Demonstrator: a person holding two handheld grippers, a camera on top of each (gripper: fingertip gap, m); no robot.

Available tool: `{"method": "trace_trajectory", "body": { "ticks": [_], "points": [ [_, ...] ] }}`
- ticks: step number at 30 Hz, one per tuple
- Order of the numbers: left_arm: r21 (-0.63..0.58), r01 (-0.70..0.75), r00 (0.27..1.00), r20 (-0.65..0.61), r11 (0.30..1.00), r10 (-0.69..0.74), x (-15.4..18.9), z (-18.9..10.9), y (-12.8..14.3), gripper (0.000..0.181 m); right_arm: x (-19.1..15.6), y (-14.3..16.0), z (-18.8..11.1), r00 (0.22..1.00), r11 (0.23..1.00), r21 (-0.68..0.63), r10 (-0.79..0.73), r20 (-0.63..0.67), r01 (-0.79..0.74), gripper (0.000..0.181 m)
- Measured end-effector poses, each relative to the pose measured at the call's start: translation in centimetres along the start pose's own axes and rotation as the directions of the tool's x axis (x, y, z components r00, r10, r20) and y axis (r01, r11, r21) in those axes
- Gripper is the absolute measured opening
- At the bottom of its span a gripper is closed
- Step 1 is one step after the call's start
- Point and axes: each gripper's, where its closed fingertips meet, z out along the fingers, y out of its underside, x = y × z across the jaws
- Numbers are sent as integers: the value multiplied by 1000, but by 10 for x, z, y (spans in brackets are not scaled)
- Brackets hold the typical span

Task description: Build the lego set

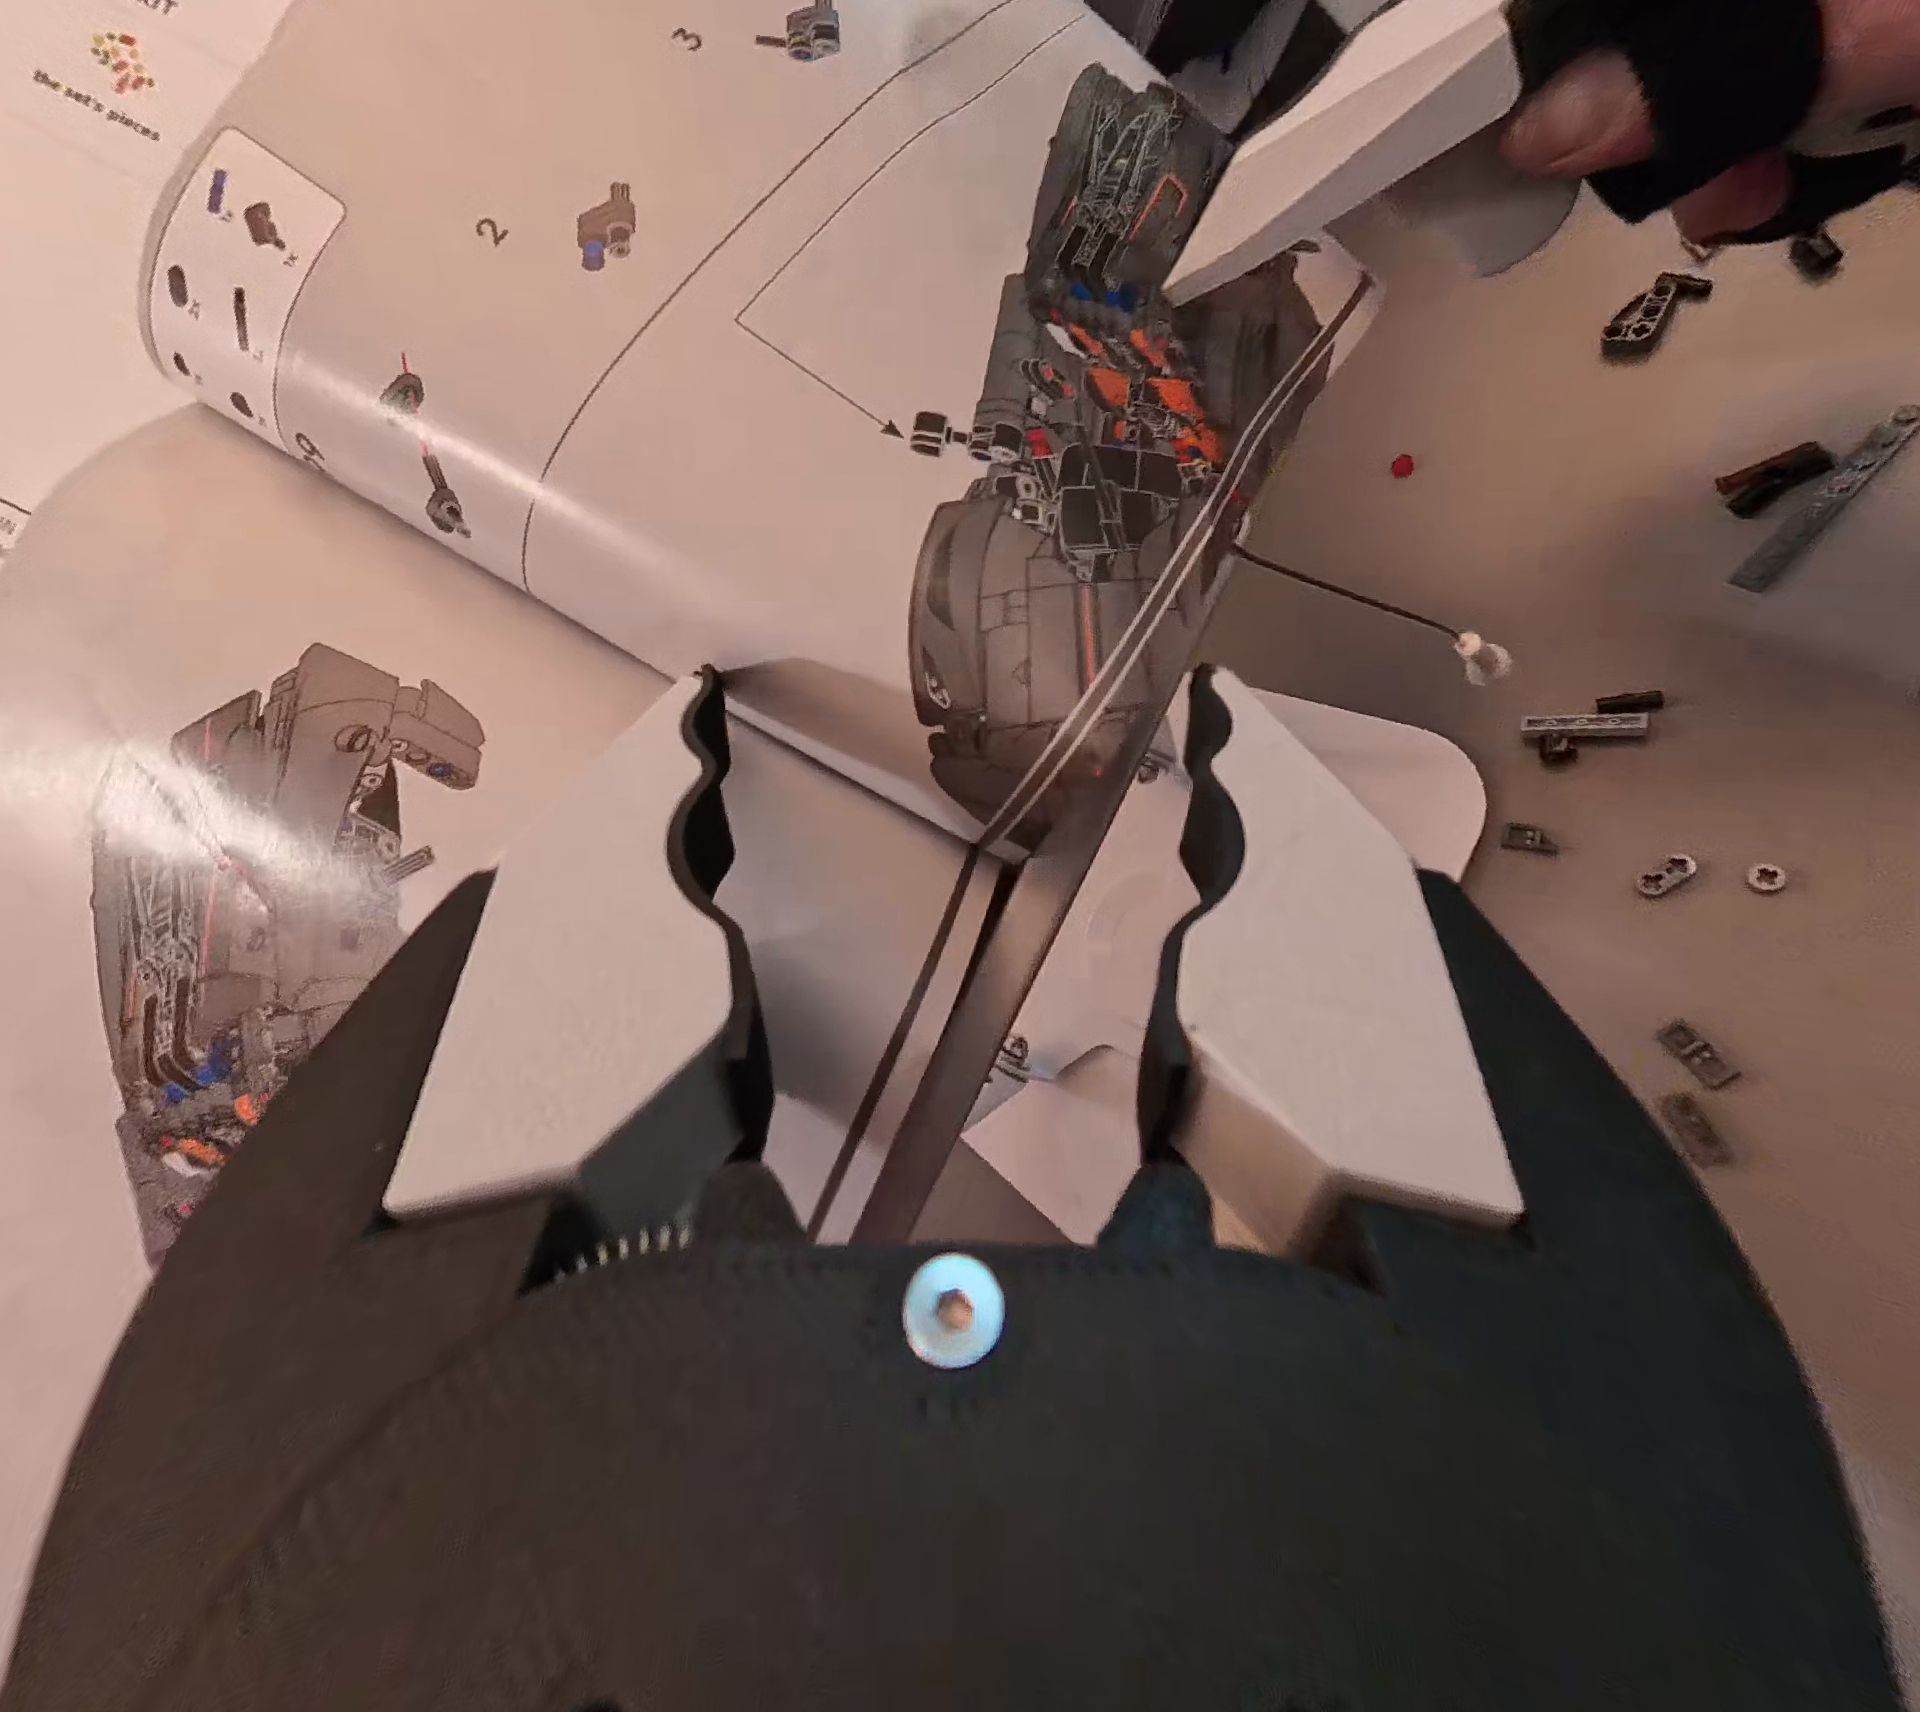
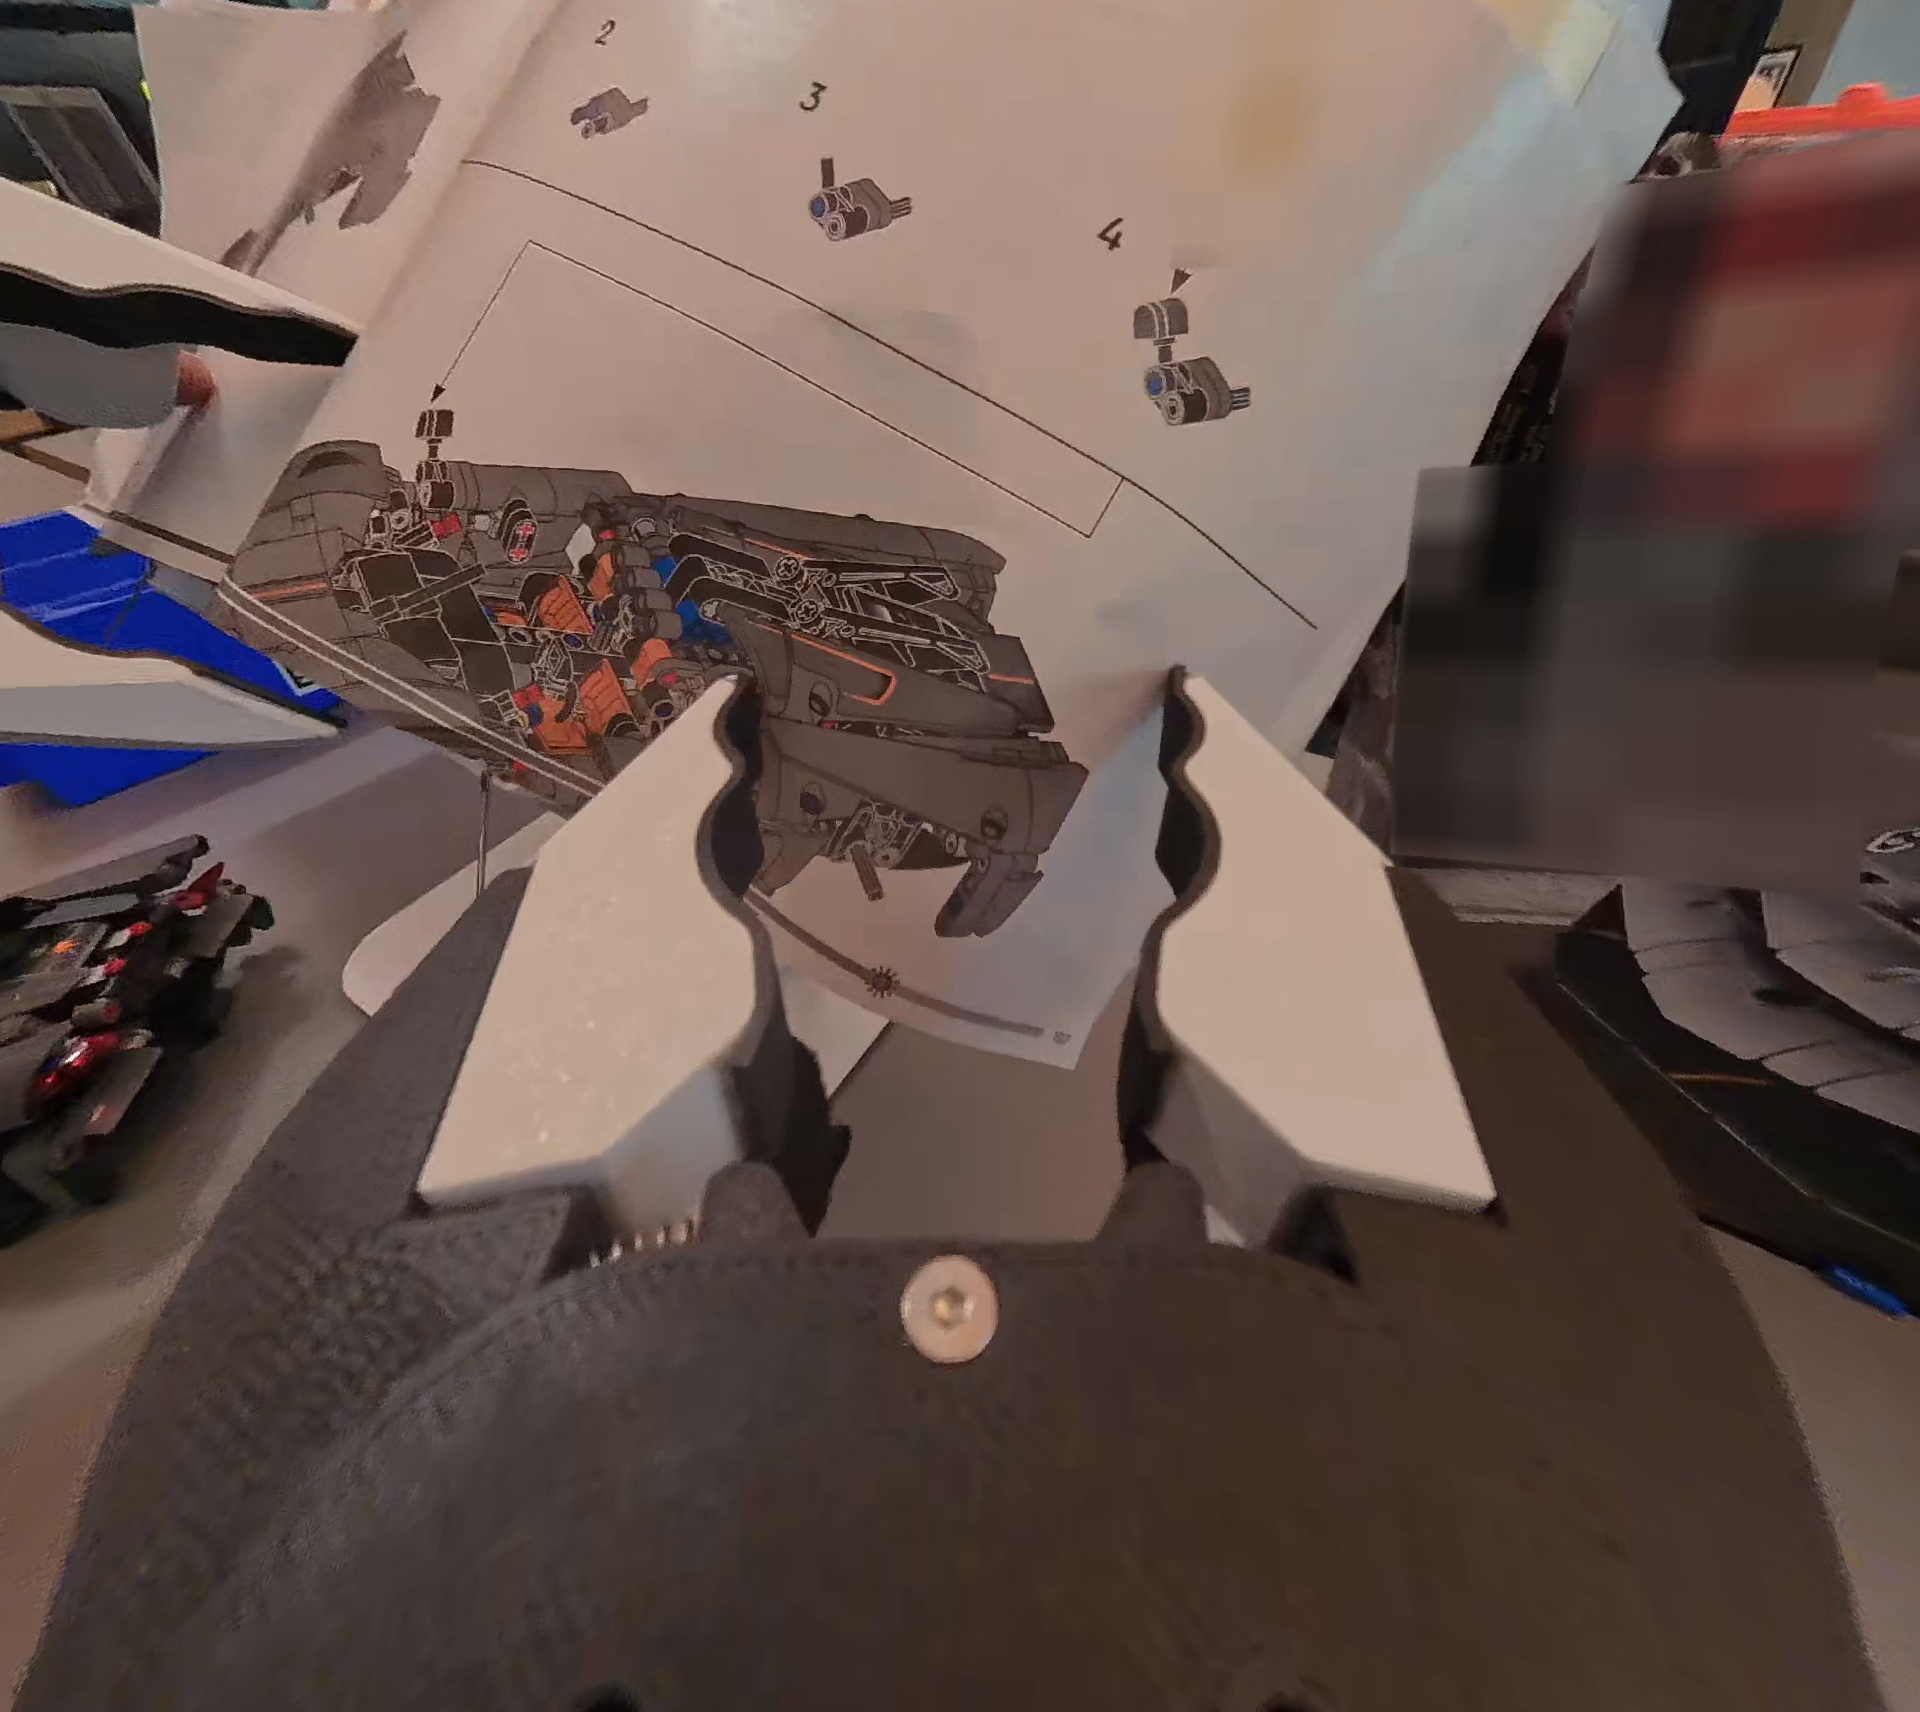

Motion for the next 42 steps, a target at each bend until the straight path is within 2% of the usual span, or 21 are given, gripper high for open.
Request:
{"method": "trace_trajectory", "body": {
  "ticks": [2, 4, 9, 11, 13, 16, 20, 23, 30, 33, 37, 39, 41, 42],
  "points": [
    [8, -4, 1000, 13, 1000, 4, 1, 2, -1, 86, 0, -1, -4, 1000, 999, 15, -31, -3, 31, 57],
    [-10, -40, 999, 27, 999, 40, 2, 2, 0, 85, 4, -2, -9, 998, 998, 26, -62, -7, 62, 49],
    [-5, 3, 1000, 13, 1000, -3, 3, 1, 2, 85, 11, -7, -18, 998, 1000, 28, -14, 54, 13, 13],
    [-4, 13, 1000, 16, 1000, -13, 2, 1, 3, 85, 6, 0, -16, 995, 1000, -20, -18, 100, 20, 6],
    [-20, -18, 999, 40, 1000, 19, 2, 2, 4, 85, 12, -1, -19, 997, 1000, -12, -16, 80, 17, 2],
    [-58, -105, 992, 61, 993, 109, 5, 6, 4, 90, 19, -10, -26, 996, 999, 18, 38, 83, -40, 18],
    [-6, -156, 983, 95, 988, 156, 8, 7, -12, 79, 30, -15, -29, 993, 994, 34, 102, 68, -104, 51],
    [-39, -195, 977, 84, 980, 198, 14, 13, -13, 72, 33, -5, -26, 988, 991, -6, 133, 76, -133, 59],
    [-72, -224, 970, 77, 972, 229, 18, 23, -9, 73, 31, 13, -19, 977, 982, -87, 179, 112, -170, 48],
    [-65, -221, 973, 59, 973, 225, 17, 22, -9, 72, 26, 12, -18, 978, 984, -84, 165, 129, -155, 37],
    [-31, -173, 984, -55, 985, 171, 22, 17, -12, 72, 18, 15, -14, 975, 984, -89, 165, 148, -153, 29],
    [-35, -164, 981, -107, 986, 159, 19, 13, -10, 65, 17, 14, -13, 970, 981, -84, 187, 157, -175, 37],
    [-29, -135, 975, -182, 990, 127, 20, 10, -12, 66, 24, 11, -13, 968, 977, -61, 212, 133, -205, 56],
    [-25, -122, 971, -211, 992, 114, 19, 8, -13, 64, 27, 10, -13, 967, 974, -52, 225, 121, -220, 60]
  ]
}}
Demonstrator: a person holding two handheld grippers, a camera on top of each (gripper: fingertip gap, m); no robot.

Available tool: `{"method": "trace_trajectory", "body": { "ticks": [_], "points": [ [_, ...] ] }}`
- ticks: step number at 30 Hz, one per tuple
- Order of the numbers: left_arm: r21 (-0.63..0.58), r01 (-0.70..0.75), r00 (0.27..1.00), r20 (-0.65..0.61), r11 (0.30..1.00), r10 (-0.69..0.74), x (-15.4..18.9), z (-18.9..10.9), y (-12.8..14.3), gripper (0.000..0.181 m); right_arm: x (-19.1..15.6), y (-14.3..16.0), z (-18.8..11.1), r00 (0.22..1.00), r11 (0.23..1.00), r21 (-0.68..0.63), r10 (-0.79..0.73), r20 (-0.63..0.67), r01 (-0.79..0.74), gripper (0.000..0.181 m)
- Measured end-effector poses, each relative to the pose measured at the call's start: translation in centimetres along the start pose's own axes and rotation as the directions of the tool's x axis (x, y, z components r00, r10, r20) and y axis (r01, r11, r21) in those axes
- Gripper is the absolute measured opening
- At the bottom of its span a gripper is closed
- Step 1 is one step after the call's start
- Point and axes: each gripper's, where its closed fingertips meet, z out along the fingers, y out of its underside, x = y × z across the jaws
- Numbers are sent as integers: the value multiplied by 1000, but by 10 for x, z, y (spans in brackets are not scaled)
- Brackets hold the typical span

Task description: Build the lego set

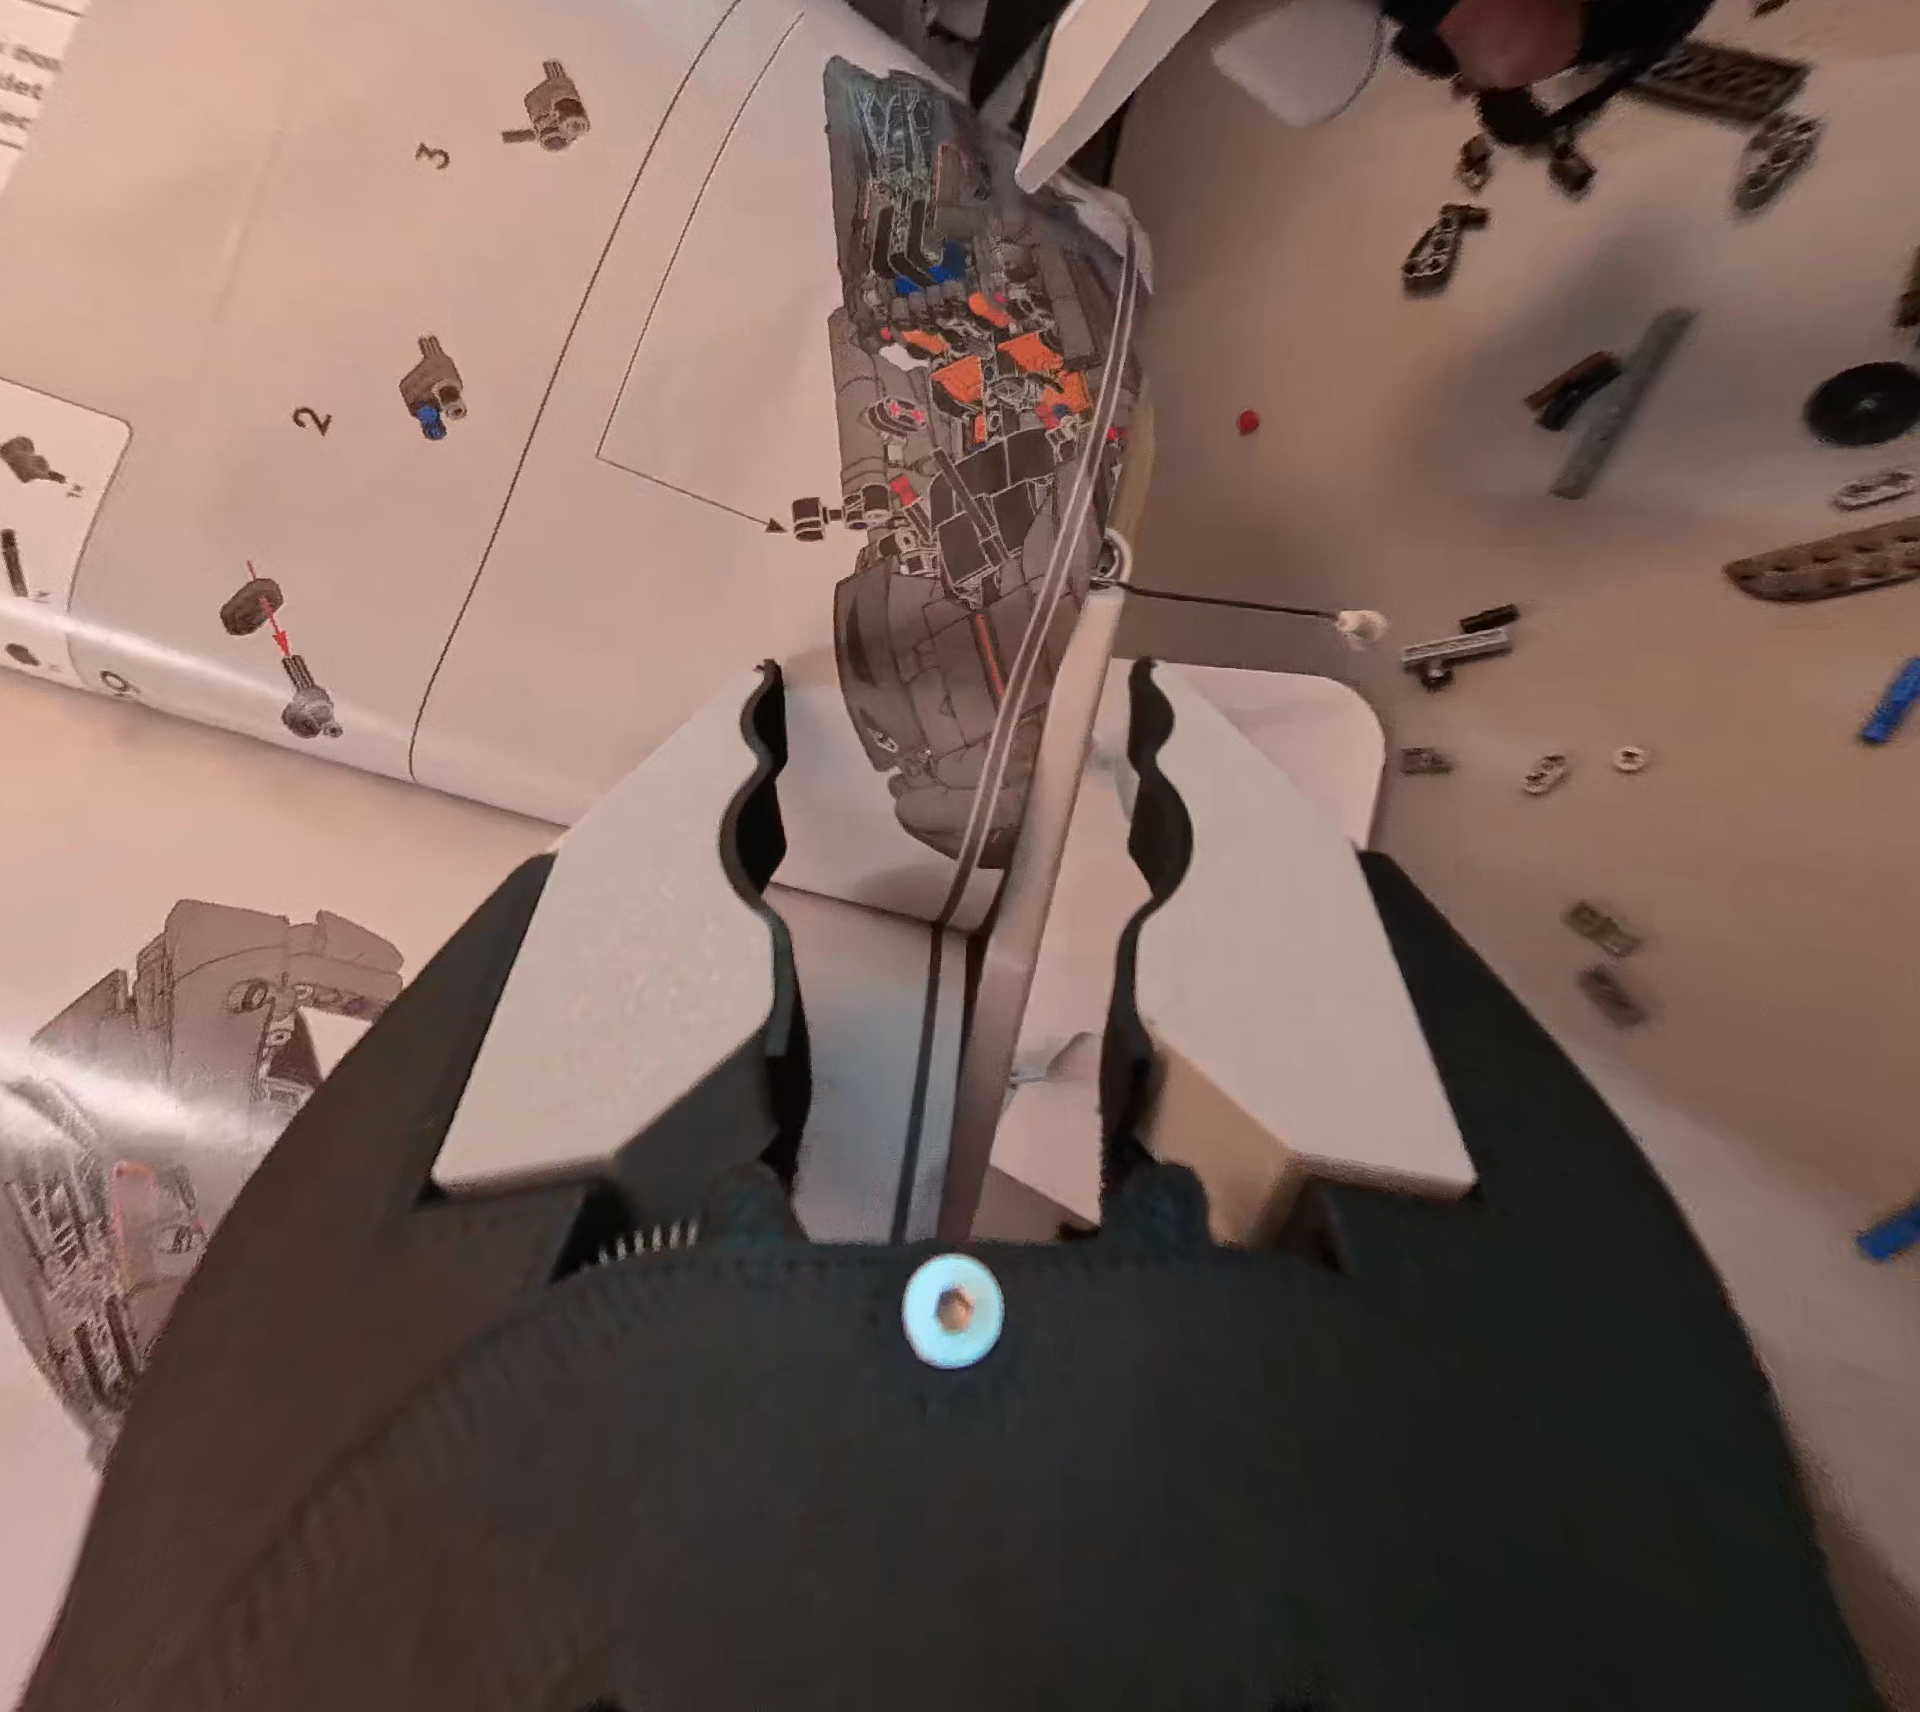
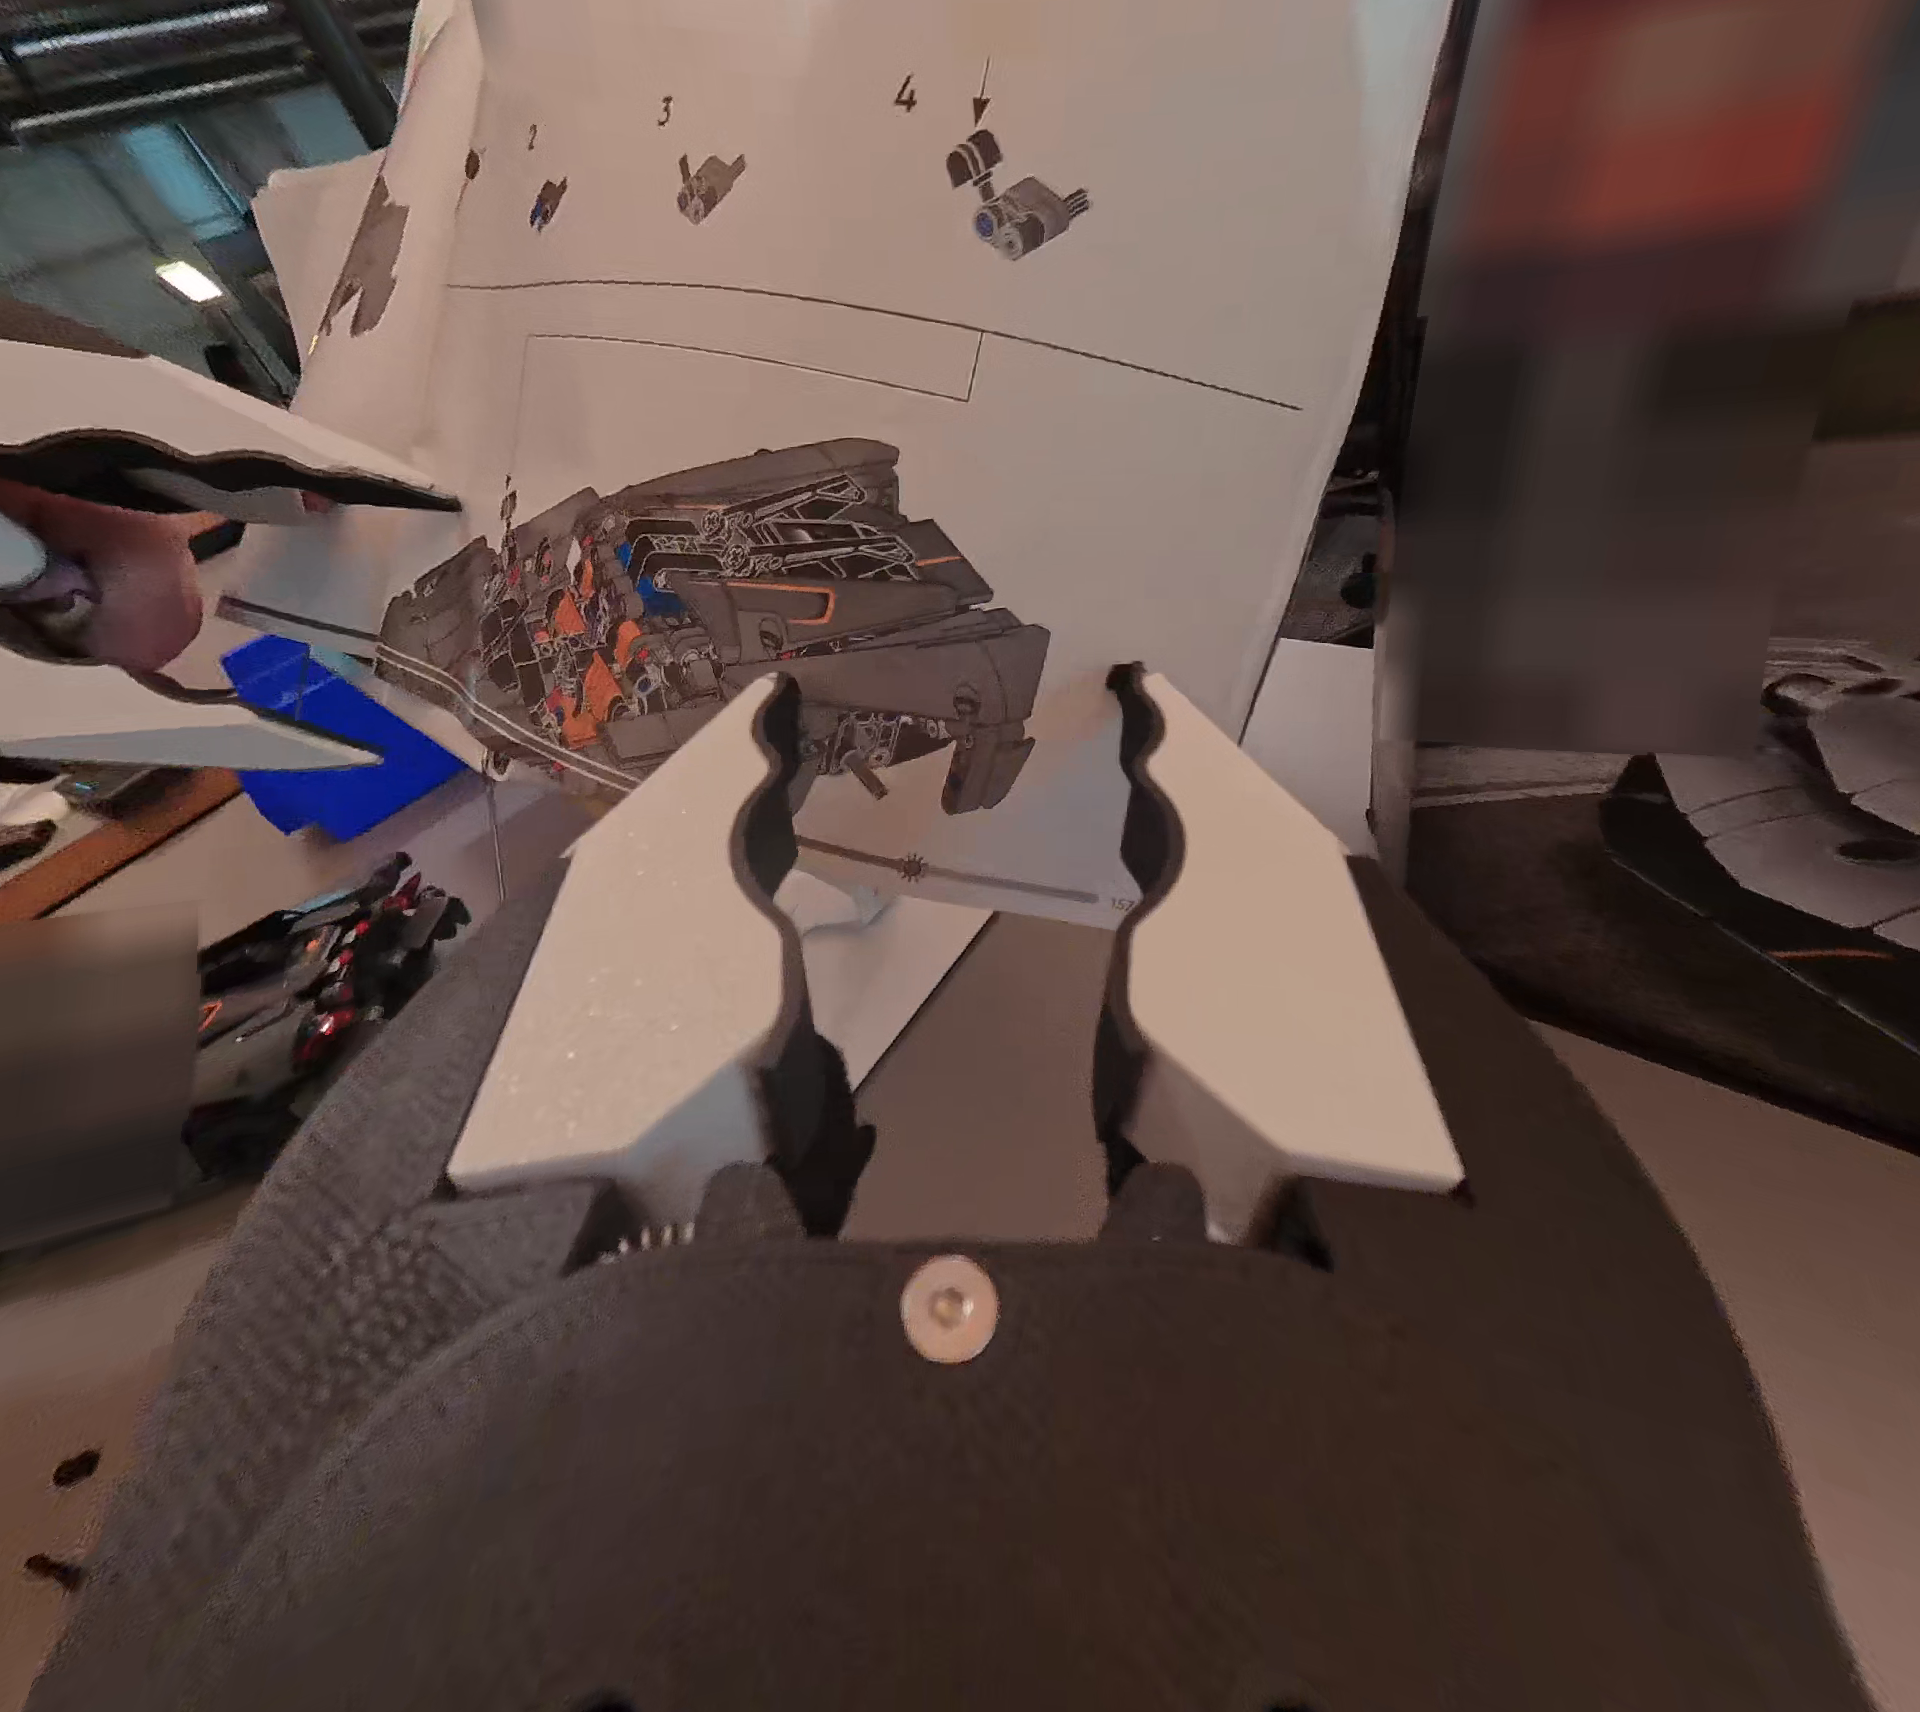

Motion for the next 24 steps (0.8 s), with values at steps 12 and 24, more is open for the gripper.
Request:
{"method": "trace_trajectory", "body": {
  "ticks": [12, 24],
  "points": [
    [-47, -24, 996, -83, 999, 21, 2, -1, 4, 64, -11, 7, 3, 994, 999, -24, 42, 101, -40, 31],
    [-37, -122, 989, 80, 992, 124, 4, 7, 8, 69, -19, 0, -4, 992, 999, -13, -45, 121, 47, 0]
  ]
}}
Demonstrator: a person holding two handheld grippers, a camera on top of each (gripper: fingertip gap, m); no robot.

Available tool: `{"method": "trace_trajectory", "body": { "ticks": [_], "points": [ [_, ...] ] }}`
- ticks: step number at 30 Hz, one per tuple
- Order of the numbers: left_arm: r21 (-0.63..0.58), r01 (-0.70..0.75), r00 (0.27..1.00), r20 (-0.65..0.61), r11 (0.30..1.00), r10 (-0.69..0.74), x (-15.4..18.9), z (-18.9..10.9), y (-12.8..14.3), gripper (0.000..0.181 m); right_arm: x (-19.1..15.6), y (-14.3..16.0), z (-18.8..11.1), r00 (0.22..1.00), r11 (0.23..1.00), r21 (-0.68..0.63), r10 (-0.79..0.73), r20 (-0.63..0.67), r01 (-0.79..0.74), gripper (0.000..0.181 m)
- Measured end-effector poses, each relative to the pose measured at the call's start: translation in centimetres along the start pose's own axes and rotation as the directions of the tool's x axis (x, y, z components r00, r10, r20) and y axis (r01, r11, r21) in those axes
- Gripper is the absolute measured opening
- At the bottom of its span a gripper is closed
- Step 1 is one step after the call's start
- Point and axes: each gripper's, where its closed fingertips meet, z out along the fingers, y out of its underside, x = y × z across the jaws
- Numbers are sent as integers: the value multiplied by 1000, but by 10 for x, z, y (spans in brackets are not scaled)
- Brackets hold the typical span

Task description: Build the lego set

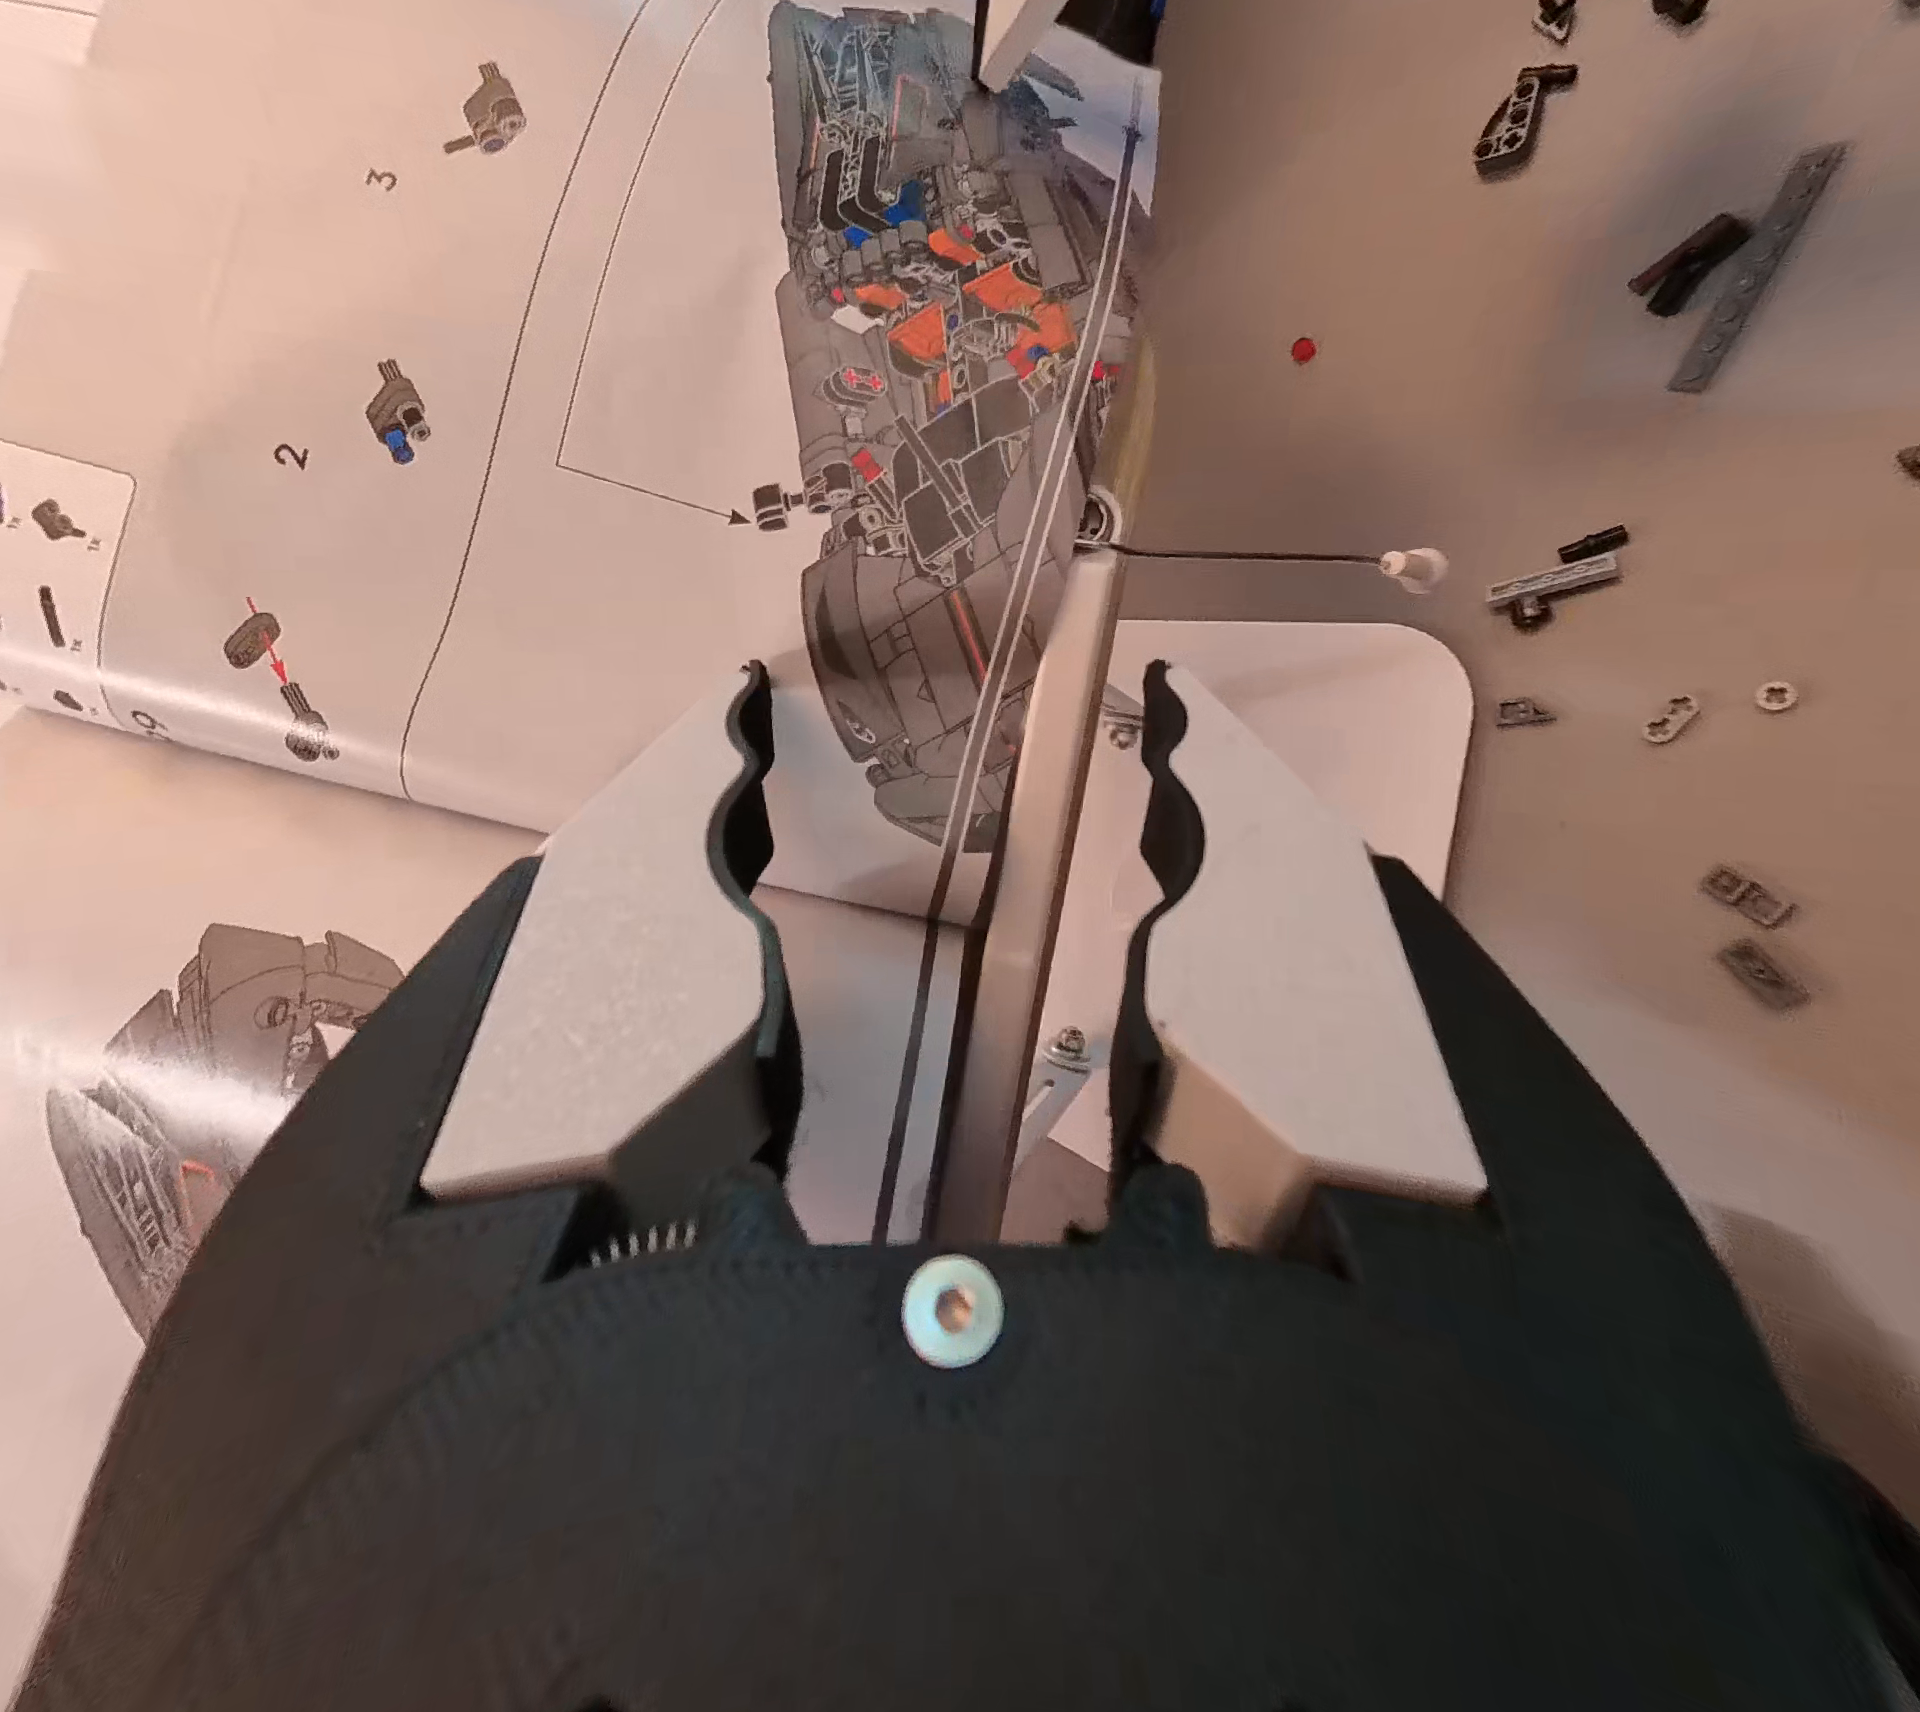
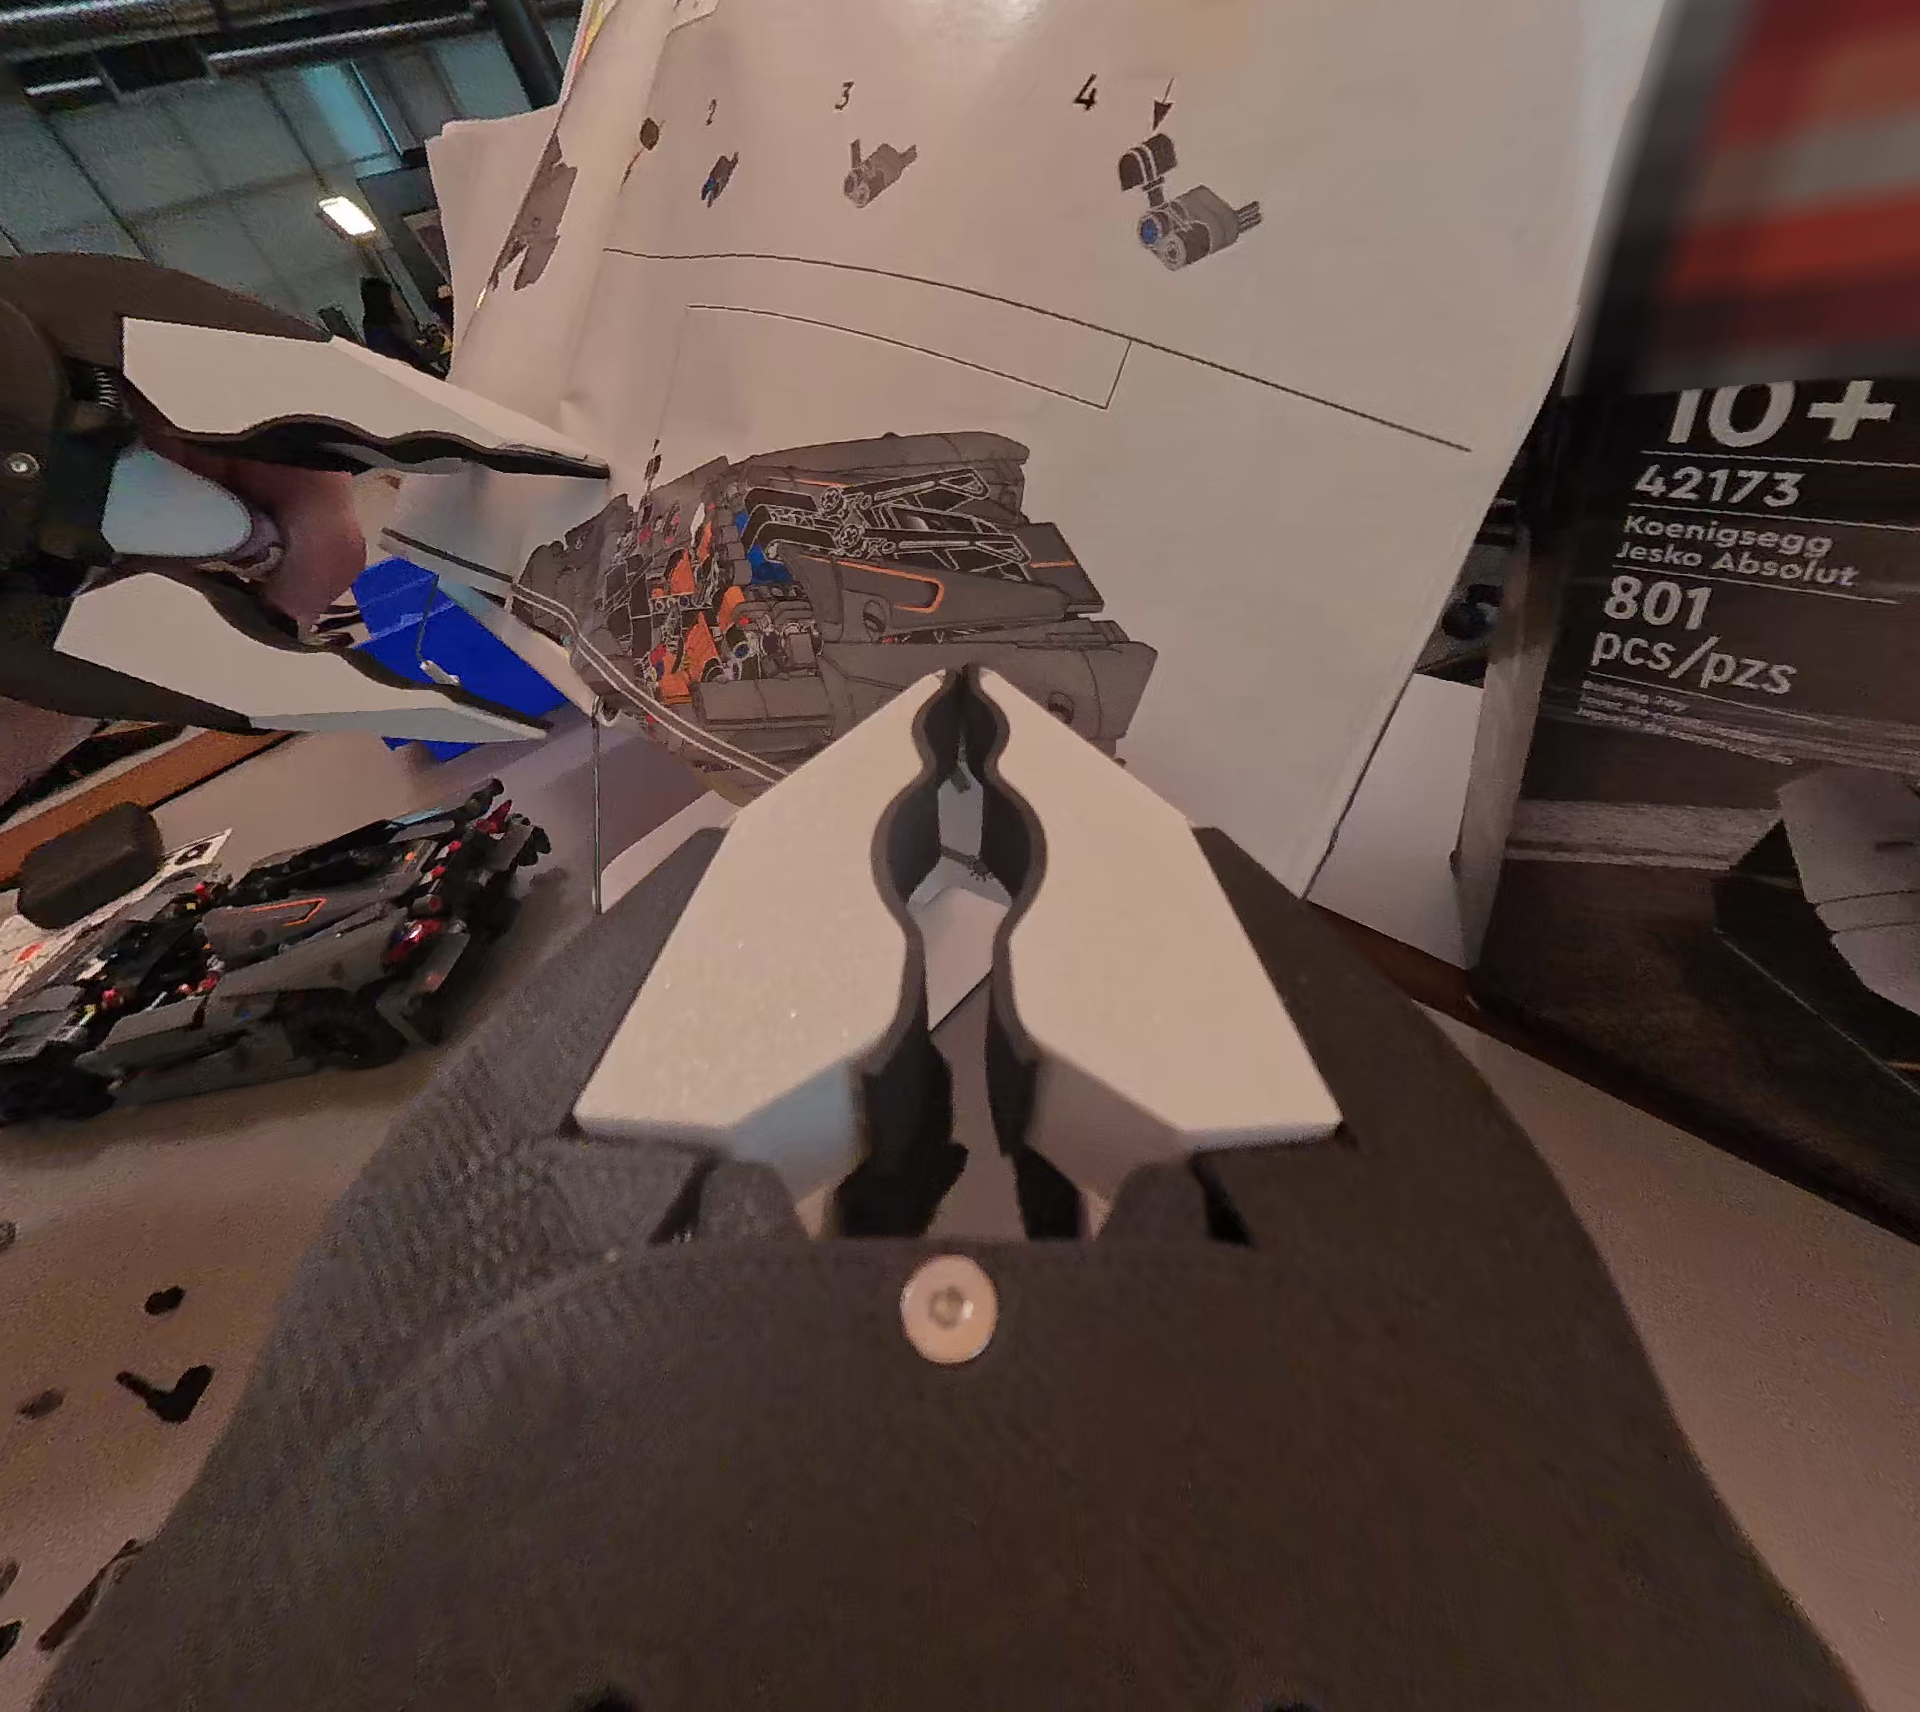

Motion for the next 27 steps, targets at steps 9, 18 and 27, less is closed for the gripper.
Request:
{"method": "trace_trajectory", "body": {
  "ticks": [9, 18, 27],
  "points": [
    [5, -36, 997, 75, 999, 36, -1, 2, 1, 66, 33, 7, -5, 987, 992, -1, 127, -99, -128, 57],
    [-4, -47, 995, 86, 999, 47, -2, 3, 2, 65, 15, 10, 3, 990, 990, -4, 138, 5, -138, 18],
    [-9, -56, 990, 127, 998, 57, -4, 3, -1, 63, 15, 1, 0, 992, 991, 45, 129, 7, -129, 24]
  ]
}}
